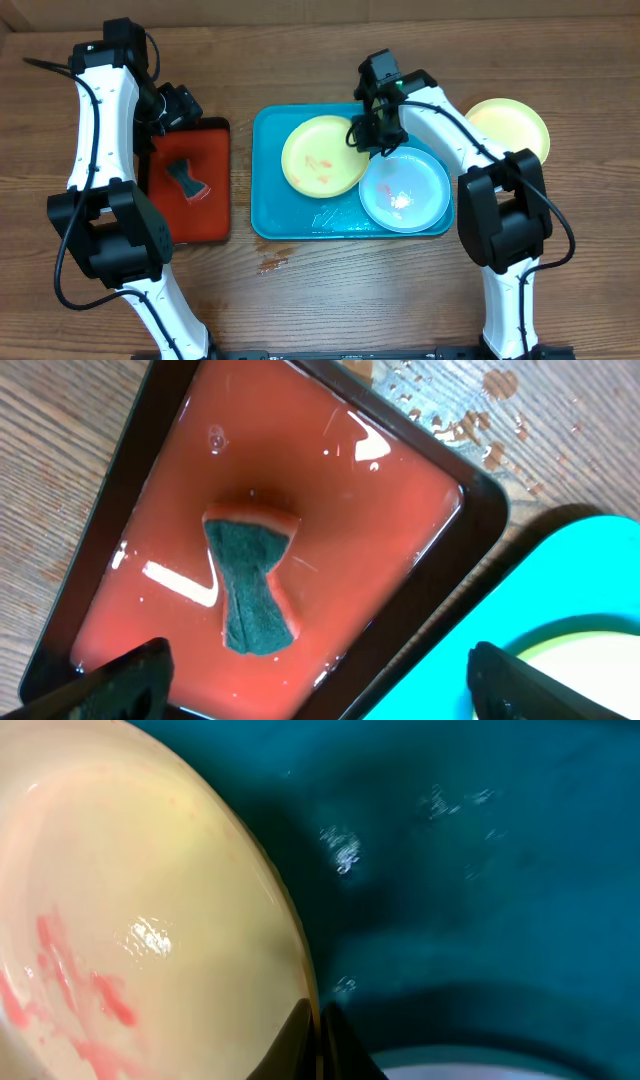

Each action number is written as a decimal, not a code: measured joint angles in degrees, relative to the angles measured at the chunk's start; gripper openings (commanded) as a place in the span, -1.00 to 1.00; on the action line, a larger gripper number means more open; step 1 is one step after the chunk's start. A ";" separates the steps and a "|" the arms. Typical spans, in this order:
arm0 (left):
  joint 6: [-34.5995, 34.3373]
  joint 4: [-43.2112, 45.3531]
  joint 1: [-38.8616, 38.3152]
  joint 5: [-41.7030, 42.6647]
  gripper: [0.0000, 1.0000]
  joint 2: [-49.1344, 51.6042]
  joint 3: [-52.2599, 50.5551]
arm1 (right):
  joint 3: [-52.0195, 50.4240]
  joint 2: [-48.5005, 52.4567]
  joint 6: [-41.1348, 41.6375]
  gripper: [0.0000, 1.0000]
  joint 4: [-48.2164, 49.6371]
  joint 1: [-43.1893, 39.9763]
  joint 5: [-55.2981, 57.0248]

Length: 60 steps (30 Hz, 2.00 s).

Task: Clean dirty plates on tray and stack at the side
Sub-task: 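Grasp the sponge from the red tray with the left gripper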

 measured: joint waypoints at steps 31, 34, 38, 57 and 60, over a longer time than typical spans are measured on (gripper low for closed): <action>3.82 -4.37 0.00 -0.02 0.50 0.00 -0.04 | 0.26 4.31 -5.60 -0.92 7.10 0.92 -1.36; 4.66 -4.46 0.00 -0.13 0.58 0.00 -0.44 | 0.26 4.31 -1.20 -0.92 6.08 0.87 -2.84; 4.83 -1.90 0.00 -0.22 0.74 0.00 -4.76 | 0.26 4.31 4.00 -0.92 5.07 0.87 -5.97; -0.24 17.25 0.00 -8.17 0.19 0.02 -26.40 | -0.57 4.42 8.81 -0.92 6.62 0.94 -8.85; -0.61 19.15 0.00 -8.22 0.01 0.02 -26.43 | -1.62 4.39 8.85 -0.92 8.81 0.94 -9.31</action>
